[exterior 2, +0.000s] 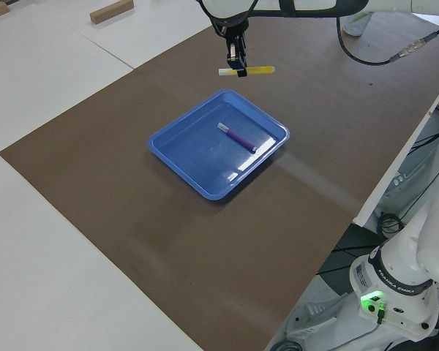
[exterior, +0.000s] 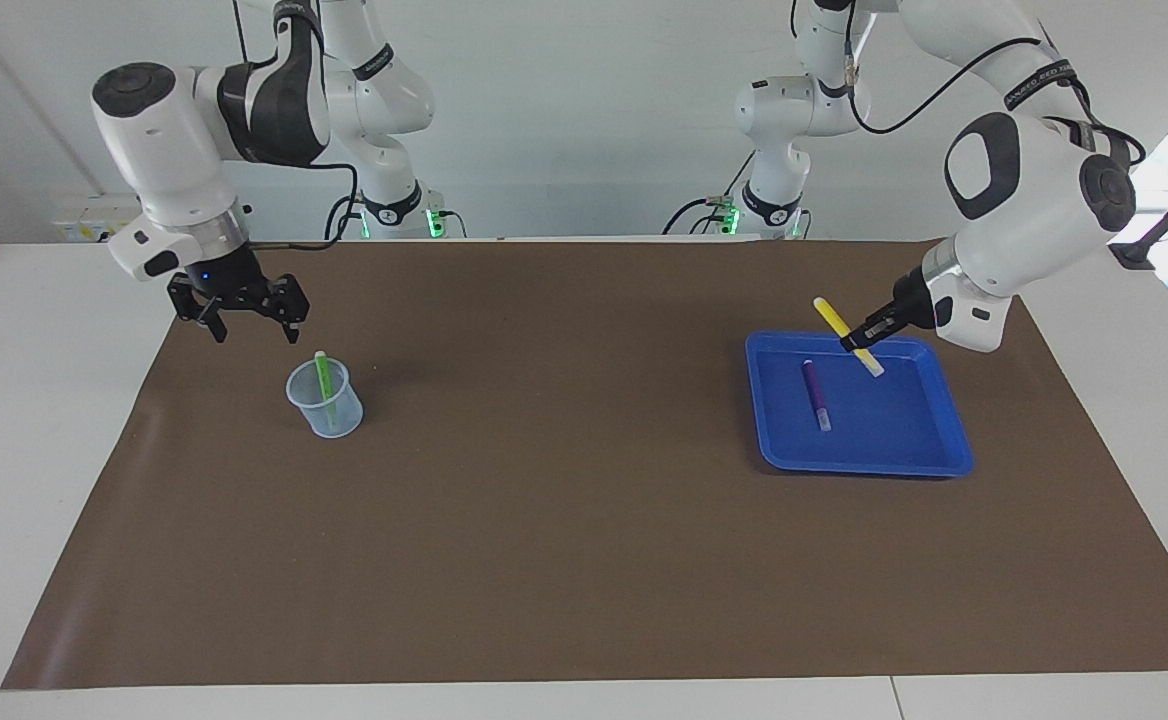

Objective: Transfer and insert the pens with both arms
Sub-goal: 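Lift the yellow pen with the left gripper while the right gripper approaches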

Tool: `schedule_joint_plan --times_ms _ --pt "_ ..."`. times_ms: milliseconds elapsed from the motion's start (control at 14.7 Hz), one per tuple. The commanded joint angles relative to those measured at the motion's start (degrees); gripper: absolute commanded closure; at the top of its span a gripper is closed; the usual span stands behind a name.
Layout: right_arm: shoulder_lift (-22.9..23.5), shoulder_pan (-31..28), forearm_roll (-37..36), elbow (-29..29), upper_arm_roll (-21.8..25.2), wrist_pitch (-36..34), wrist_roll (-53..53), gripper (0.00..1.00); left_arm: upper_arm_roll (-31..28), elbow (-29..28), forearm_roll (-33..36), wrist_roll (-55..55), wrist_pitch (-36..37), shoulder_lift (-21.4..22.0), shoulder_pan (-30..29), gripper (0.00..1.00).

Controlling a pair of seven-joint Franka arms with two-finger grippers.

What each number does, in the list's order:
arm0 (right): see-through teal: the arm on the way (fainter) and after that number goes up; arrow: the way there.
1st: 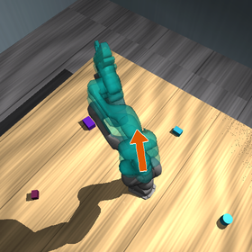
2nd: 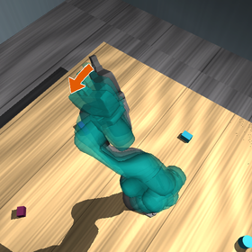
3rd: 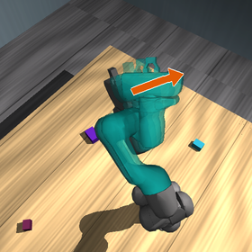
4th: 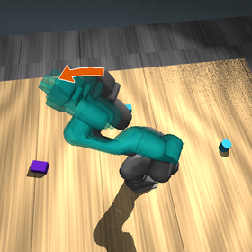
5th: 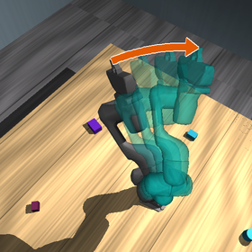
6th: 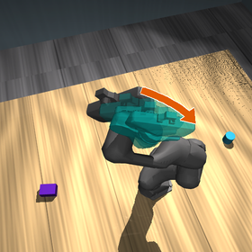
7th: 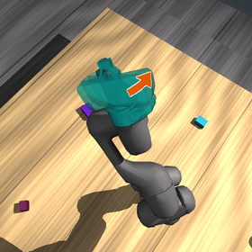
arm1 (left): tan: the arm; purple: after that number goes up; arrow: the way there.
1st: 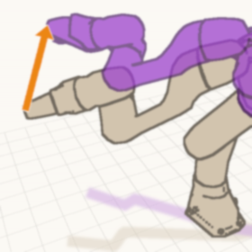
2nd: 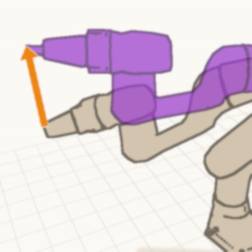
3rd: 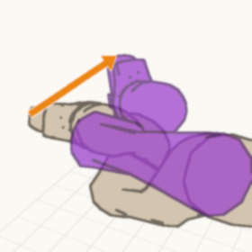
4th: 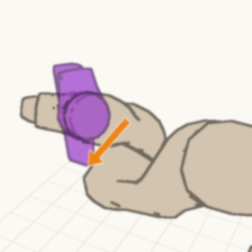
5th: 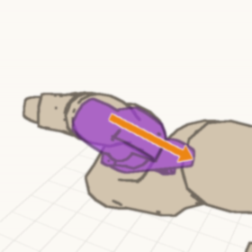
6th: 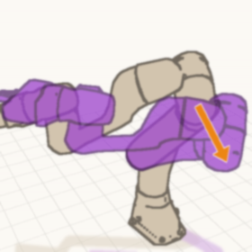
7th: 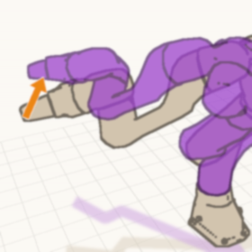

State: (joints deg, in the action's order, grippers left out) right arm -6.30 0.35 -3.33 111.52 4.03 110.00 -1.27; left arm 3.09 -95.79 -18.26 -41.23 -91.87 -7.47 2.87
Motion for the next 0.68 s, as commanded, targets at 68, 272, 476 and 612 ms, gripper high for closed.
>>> schedule_joint_plan --times_ms 68,272,476,612 --pt "4.70 -0.44 0.00 -13.48 -0.69 -11.71 1.53 0.00 0.95 -0.44 -9.67 -18.22 1.17 3.42 0.12 1.00" --pt "8.05 -0.44 -0.71 -21.68 -3.76 -18.67 6.44 0.00 3.85 -1.15 -16.52 -31.51 -0.14 4.04 0.12 1.00" --pt "7.88 -0.44 -0.80 -22.31 -5.96 -20.44 10.14 0.00 6.05 -5.00 -23.63 -42.23 -5.76 5.70 0.38 1.00" --pt "7.79 -0.44 -0.62 -22.31 -6.06 -21.05 10.15 0.00 6.06 -7.73 -26.73 -44.19 -7.09 7.11 2.74 1.00"
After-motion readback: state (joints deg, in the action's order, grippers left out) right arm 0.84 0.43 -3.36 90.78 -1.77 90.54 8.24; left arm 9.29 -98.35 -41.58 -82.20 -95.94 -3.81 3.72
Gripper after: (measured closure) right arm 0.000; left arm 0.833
